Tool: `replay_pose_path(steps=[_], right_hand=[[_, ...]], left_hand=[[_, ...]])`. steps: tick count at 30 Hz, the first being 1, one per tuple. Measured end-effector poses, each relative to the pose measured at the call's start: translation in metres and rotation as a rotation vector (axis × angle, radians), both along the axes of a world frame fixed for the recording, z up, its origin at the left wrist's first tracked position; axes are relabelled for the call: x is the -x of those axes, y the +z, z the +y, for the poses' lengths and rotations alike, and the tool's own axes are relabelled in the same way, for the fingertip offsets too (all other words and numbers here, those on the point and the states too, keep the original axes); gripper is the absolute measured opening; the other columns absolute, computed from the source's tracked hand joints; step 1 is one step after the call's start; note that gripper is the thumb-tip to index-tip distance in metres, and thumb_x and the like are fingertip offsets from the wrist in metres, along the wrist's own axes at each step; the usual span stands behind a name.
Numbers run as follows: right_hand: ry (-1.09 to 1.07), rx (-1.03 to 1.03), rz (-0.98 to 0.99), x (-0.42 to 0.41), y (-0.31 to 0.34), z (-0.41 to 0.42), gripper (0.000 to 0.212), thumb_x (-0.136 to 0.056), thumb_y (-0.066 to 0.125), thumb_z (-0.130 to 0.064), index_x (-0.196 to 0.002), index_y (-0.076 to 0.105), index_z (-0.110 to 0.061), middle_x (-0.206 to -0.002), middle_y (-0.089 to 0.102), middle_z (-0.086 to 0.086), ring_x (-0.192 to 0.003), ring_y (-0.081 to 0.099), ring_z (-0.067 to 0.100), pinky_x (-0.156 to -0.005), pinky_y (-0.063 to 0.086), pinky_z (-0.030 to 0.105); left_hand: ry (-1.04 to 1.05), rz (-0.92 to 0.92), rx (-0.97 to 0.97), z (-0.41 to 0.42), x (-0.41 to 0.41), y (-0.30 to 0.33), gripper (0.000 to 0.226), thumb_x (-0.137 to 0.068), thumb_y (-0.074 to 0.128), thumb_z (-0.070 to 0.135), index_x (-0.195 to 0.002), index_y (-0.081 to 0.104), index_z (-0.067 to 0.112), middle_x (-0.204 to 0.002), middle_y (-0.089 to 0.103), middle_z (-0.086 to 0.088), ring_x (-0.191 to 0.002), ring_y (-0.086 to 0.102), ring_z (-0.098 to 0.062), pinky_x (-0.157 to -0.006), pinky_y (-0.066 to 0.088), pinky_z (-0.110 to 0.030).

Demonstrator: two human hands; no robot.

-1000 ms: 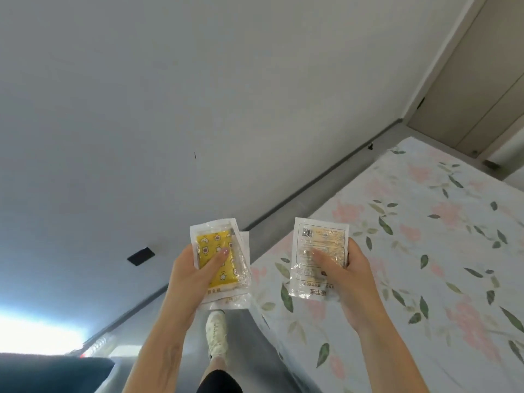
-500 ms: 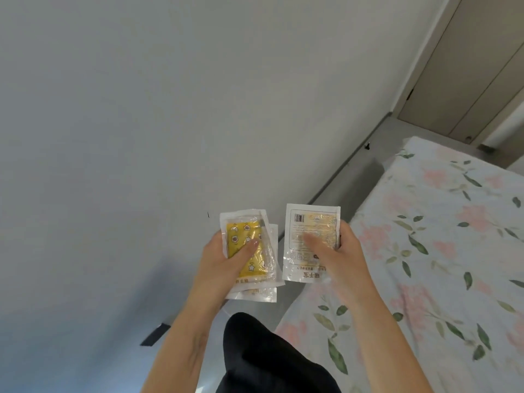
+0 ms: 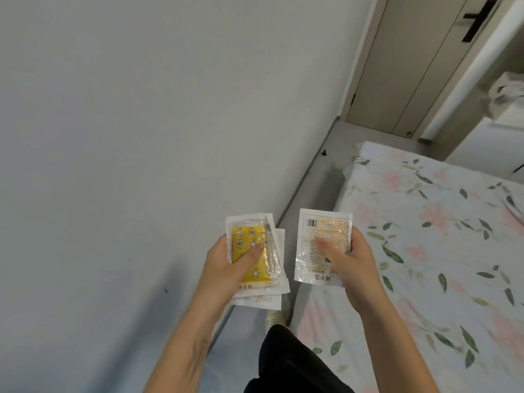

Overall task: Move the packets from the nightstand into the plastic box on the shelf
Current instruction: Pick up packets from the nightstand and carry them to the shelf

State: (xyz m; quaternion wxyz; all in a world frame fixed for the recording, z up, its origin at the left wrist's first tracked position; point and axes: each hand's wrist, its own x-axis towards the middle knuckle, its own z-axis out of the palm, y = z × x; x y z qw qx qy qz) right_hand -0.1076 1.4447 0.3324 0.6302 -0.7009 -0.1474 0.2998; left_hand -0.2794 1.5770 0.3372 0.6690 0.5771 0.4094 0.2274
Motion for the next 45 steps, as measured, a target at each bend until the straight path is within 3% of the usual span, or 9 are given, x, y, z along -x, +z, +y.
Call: replay_pose_path(steps=[5, 9, 13, 17, 21, 24, 31, 39, 45], right_hand=[[-0.069, -0.002, 0.024, -0.084, -0.015, 0.04, 0.028, -0.087, 0.07, -0.013, -0.112, 0.062, -0.02, -0.104, 0.074, -0.001, -0.095, 0.071, 0.02, -0.082, 0.058, 0.043], [-0.117, 0.001, 0.027, -0.163, -0.016, 0.088, 0.026, -0.087, 0.07, -0.013, -0.11, 0.062, -0.022, -0.103, 0.074, -0.003, -0.092, 0.072, 0.018, -0.078, 0.058, 0.037], [-0.146, -0.011, 0.024, -0.236, 0.0, 0.123, 0.024, -0.087, 0.07, -0.013, -0.109, 0.064, -0.021, -0.101, 0.075, -0.002, -0.089, 0.073, 0.017, -0.076, 0.059, 0.037], [-0.195, -0.026, 0.037, -0.298, 0.012, 0.139, 0.026, -0.087, 0.07, -0.014, -0.112, 0.063, -0.018, -0.101, 0.075, 0.0, -0.089, 0.073, 0.02, -0.074, 0.06, 0.038], [-0.252, -0.041, 0.049, -0.342, 0.016, 0.149, 0.025, -0.087, 0.069, -0.012, -0.111, 0.063, -0.017, -0.1, 0.075, 0.0, -0.087, 0.073, 0.019, -0.065, 0.059, 0.028], [-0.289, -0.031, 0.052, -0.372, 0.012, 0.162, 0.026, -0.087, 0.07, -0.013, -0.111, 0.063, -0.018, -0.1, 0.075, 0.001, -0.087, 0.073, 0.02, -0.068, 0.058, 0.03], [-0.305, -0.044, 0.048, -0.472, 0.004, 0.217, 0.027, -0.086, 0.07, -0.013, -0.11, 0.062, -0.023, -0.098, 0.076, -0.007, -0.086, 0.073, 0.014, -0.067, 0.058, 0.026], [-0.33, -0.128, 0.03, -0.611, 0.022, 0.314, 0.026, -0.087, 0.069, -0.008, -0.111, 0.063, -0.017, -0.101, 0.075, -0.001, -0.089, 0.073, 0.018, -0.071, 0.058, 0.033], [-0.356, -0.132, 0.026, -0.688, 0.022, 0.341, 0.024, -0.087, 0.068, -0.008, -0.108, 0.062, -0.018, -0.099, 0.075, -0.004, -0.086, 0.073, 0.014, -0.064, 0.058, 0.024]], left_hand=[[-0.054, 0.014, 0.002, 0.066, -0.089, -0.012, 0.021, -0.082, 0.074, 0.029, -0.101, 0.067, 0.026, -0.088, 0.076, 0.013, -0.079, 0.074, -0.007, -0.056, 0.054, -0.016], [-0.095, 0.034, 0.011, 0.122, -0.17, -0.011, 0.022, -0.08, 0.075, 0.031, -0.101, 0.068, 0.027, -0.09, 0.076, 0.01, -0.081, 0.074, -0.011, -0.058, 0.056, -0.019], [-0.147, 0.025, -0.006, 0.17, -0.255, 0.005, 0.039, -0.065, 0.077, 0.047, -0.098, 0.068, 0.028, -0.089, 0.077, 0.01, -0.08, 0.075, -0.011, -0.058, 0.056, -0.02], [-0.205, 0.004, -0.015, 0.207, -0.333, 0.013, 0.018, -0.077, 0.077, 0.035, -0.093, 0.071, 0.03, -0.092, 0.077, 0.006, -0.082, 0.075, -0.013, -0.06, 0.057, -0.022], [-0.263, 0.006, -0.024, 0.23, -0.395, 0.018, 0.044, -0.064, 0.078, 0.05, -0.101, 0.069, 0.028, -0.095, 0.077, 0.006, -0.086, 0.075, -0.015, -0.067, 0.059, -0.029], [-0.315, 0.015, -0.026, 0.248, -0.439, 0.019, 0.055, -0.056, 0.077, 0.057, -0.102, 0.068, 0.029, -0.095, 0.076, 0.007, -0.086, 0.075, -0.015, -0.066, 0.06, -0.029], [-0.338, 0.032, -0.042, 0.304, -0.554, 0.011, 0.029, -0.08, 0.075, 0.037, -0.106, 0.067, 0.028, -0.097, 0.076, 0.006, -0.087, 0.074, -0.016, -0.072, 0.061, -0.034], [-0.332, -0.006, 0.02, 0.373, -0.682, 0.01, 0.025, -0.081, 0.075, 0.032, -0.104, 0.069, 0.026, -0.094, 0.077, 0.005, -0.084, 0.075, -0.015, -0.065, 0.059, -0.029], [-0.362, -0.004, 0.011, 0.408, -0.773, 0.008, 0.02, -0.082, 0.075, 0.029, -0.1, 0.069, 0.026, -0.092, 0.077, 0.007, -0.082, 0.075, -0.013, -0.065, 0.059, -0.028]])
